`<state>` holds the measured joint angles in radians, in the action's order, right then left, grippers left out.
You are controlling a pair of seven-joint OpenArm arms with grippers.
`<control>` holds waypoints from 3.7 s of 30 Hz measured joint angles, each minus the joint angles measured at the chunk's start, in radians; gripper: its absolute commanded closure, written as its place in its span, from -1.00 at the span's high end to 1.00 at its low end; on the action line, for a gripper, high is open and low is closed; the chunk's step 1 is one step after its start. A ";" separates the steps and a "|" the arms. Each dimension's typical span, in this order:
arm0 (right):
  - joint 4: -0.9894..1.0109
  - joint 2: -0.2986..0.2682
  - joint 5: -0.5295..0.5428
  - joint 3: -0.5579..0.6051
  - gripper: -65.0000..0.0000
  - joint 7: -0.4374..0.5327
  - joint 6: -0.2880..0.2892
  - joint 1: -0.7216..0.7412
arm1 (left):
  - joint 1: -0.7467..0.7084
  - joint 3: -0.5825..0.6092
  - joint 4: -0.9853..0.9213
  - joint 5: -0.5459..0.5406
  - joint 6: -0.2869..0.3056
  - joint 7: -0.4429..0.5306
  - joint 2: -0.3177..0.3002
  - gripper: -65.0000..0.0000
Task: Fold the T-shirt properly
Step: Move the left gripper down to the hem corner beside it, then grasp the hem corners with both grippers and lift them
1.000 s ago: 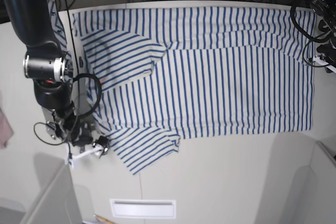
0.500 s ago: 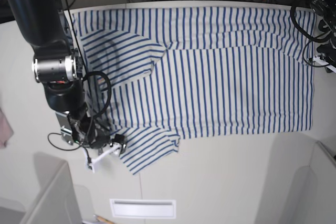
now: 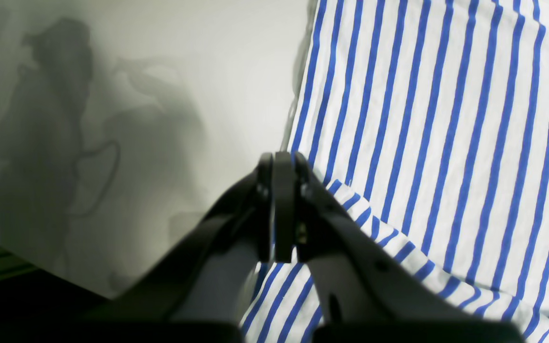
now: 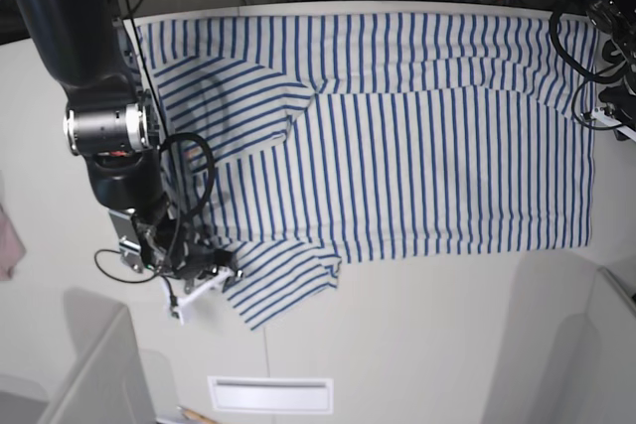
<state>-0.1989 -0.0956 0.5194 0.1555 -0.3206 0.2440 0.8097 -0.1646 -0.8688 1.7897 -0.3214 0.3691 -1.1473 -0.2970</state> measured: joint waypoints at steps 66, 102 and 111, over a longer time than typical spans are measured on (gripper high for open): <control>-0.031 -0.025 0.003 0.002 -1.00 -0.016 -0.007 -0.022 | 0.867 0.208 -1.551 0.517 -0.003 0.817 -0.180 -0.96; -0.777 -0.099 -0.006 -0.194 -1.00 -0.339 -0.015 -0.333 | 0.412 0.346 -0.695 -0.028 0.050 0.440 -0.163 -1.00; -0.990 -0.094 -0.002 -0.302 -1.00 -0.513 -0.011 -0.441 | 0.292 0.244 -0.468 -0.039 0.052 0.315 -0.161 -1.00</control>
<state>-1.1889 -0.1894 0.5171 -0.1467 -0.8337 0.2325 0.3687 0.1276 -0.6250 1.3212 -0.3599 0.4213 -0.8318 -0.4583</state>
